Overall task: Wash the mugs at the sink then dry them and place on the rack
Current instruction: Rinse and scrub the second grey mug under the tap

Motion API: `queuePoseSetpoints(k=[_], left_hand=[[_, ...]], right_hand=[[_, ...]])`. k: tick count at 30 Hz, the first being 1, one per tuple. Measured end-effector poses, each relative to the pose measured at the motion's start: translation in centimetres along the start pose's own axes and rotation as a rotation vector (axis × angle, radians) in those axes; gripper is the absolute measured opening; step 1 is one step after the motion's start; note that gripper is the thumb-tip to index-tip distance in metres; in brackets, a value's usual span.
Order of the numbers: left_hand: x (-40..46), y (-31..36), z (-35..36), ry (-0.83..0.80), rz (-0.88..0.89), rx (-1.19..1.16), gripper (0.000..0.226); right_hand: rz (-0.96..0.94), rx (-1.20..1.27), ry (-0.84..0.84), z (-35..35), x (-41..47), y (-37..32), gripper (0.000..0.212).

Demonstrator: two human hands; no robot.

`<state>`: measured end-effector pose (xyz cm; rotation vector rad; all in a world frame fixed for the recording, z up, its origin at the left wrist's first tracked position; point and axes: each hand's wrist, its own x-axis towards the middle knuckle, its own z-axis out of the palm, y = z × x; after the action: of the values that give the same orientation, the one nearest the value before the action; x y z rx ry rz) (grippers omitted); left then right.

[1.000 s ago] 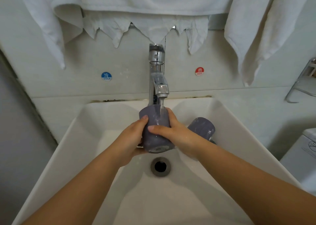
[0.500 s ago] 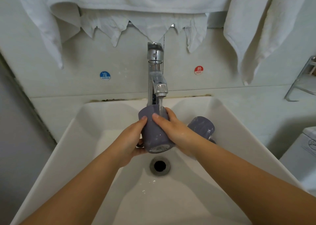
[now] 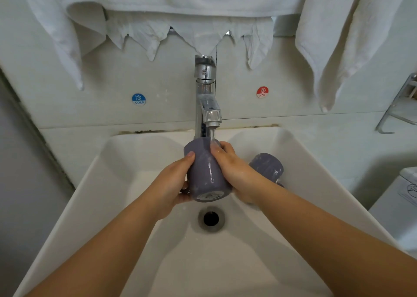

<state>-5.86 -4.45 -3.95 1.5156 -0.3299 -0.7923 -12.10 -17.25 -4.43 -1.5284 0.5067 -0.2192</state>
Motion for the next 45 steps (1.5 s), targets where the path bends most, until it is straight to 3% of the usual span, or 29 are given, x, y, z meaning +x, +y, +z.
queuePoseSetpoints(k=[3, 6, 11, 14, 19, 22, 26, 29, 32, 37, 41, 45], left_hand=[[0.1, -0.1, -0.1, -0.007, 0.009, -0.009, 0.026], [0.3, -0.3, -0.1, -0.03, 0.027, 0.024, 0.027], [0.5, -0.5, -0.1, -0.046, 0.092, 0.098, 0.028], [0.5, -0.6, 0.0, -0.038, 0.109, 0.136, 0.029], [0.4, -0.7, 0.1, 0.015, 0.108, 0.146, 0.032], [0.5, -0.7, 0.2, 0.01, 0.133, 0.131, 0.035], [0.7, -0.7, -0.1, 0.007, 0.115, -0.041, 0.089], [0.3, -0.8, 0.1, -0.112, 0.092, -0.108, 0.079], [0.1, -1.1, 0.8, -0.117, 0.062, -0.069, 0.096], [0.0, -1.3, 1.8, -0.066, 0.149, 0.049, 0.082], [0.1, -1.3, 1.4, -0.126, 0.11, -0.037, 0.052], [0.3, -1.3, 1.4, -0.104, 0.102, -0.047, 0.055]], right_hand=[[-0.014, 0.054, -0.101, -0.5, -0.2, 0.2, 0.055], [-0.044, 0.024, -0.074, -0.4, -0.3, 0.4, 0.068], [-0.038, -0.054, 0.05, 0.0, 0.0, 0.0, 0.051], [0.004, -0.008, 0.019, -0.5, -0.1, -0.3, 0.047], [-0.002, -0.074, -0.076, -0.7, 0.0, 0.7, 0.082], [0.023, 0.013, 0.009, -0.5, 0.4, 0.4, 0.066], [0.016, 0.172, 0.046, -1.3, 0.7, 0.3, 0.052], [-0.066, 0.182, 0.073, -1.4, 0.6, 0.3, 0.052], [-0.147, 0.137, 0.124, -1.3, 0.7, 0.3, 0.061], [-0.182, 0.172, 0.127, -1.6, 0.5, 0.1, 0.048], [-0.184, 0.187, 0.104, -2.2, 0.4, 0.1, 0.051], [-0.227, 0.162, 0.142, -1.7, 0.3, 0.2, 0.054]])
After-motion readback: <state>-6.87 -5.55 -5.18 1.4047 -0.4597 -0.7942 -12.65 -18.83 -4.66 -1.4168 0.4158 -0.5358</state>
